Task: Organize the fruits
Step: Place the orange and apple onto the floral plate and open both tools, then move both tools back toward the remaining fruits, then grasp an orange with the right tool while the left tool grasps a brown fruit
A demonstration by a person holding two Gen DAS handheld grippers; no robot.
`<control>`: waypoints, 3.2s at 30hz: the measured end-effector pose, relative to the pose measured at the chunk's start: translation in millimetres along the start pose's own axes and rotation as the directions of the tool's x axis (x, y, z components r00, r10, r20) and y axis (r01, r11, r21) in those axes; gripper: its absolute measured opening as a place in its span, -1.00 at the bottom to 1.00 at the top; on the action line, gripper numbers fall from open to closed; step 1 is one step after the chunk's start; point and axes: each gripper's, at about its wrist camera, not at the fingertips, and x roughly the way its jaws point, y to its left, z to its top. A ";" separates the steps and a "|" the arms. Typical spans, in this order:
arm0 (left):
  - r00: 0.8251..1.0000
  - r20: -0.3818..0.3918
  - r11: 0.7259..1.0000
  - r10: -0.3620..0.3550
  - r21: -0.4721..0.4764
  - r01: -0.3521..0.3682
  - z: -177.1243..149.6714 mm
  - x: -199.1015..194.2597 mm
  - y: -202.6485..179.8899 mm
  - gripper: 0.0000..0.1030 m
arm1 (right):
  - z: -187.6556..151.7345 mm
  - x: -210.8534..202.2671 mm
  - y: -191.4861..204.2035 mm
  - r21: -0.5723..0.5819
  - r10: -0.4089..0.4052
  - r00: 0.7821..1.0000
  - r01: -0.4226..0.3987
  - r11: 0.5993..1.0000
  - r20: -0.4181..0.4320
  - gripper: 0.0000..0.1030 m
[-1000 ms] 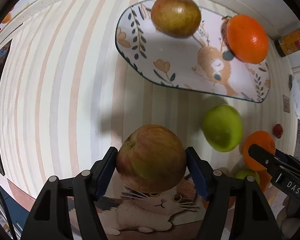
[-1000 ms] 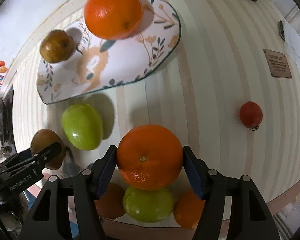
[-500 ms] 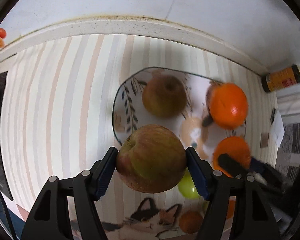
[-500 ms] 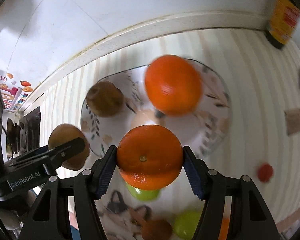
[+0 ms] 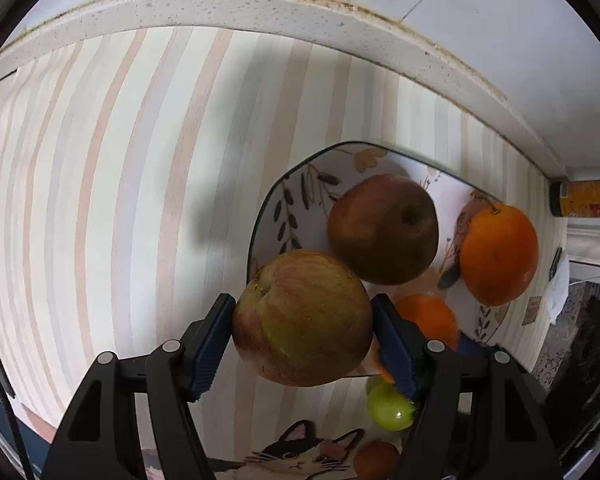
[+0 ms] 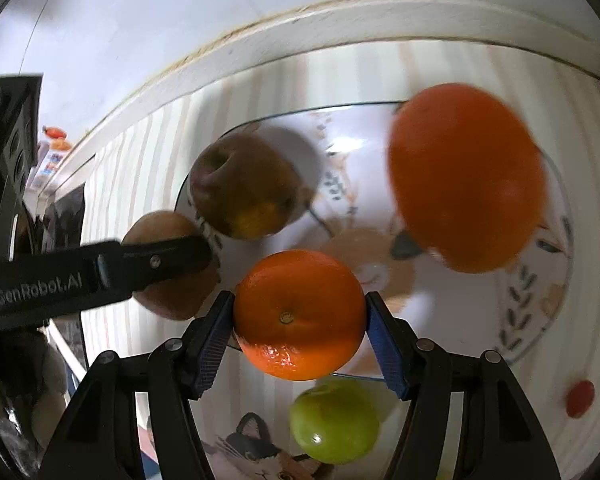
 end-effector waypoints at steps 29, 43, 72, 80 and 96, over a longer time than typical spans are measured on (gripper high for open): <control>0.953 0.252 0.970 0.167 0.133 -0.205 -78.1 -65.1 -18.5 0.86 | -43.5 -103.5 -33.3 0.103 -0.274 0.960 0.267 0.958 0.061 0.90; 0.916 0.389 0.968 0.101 0.176 -0.181 -153.4 -137.2 -41.8 0.86 | -105.0 -195.0 -3.0 0.046 -0.281 0.934 0.278 0.960 0.220 0.90; 0.988 0.130 0.961 0.089 0.251 -0.119 -193.3 -36.1 -71.7 0.99 | -167.4 -177.9 -97.1 0.237 -0.123 0.982 0.087 0.968 0.141 0.84; 0.991 -0.056 0.942 0.120 0.322 -0.096 -199.1 54.2 -100.9 0.98 | -188.6 -130.5 -140.2 0.287 -0.125 0.992 0.115 0.951 0.017 0.47; 0.990 0.013 0.915 0.137 0.382 -0.132 -210.7 45.0 -90.8 -0.01 | -202.9 -71.3 -147.0 0.242 -0.078 0.992 0.099 0.965 -0.094 0.30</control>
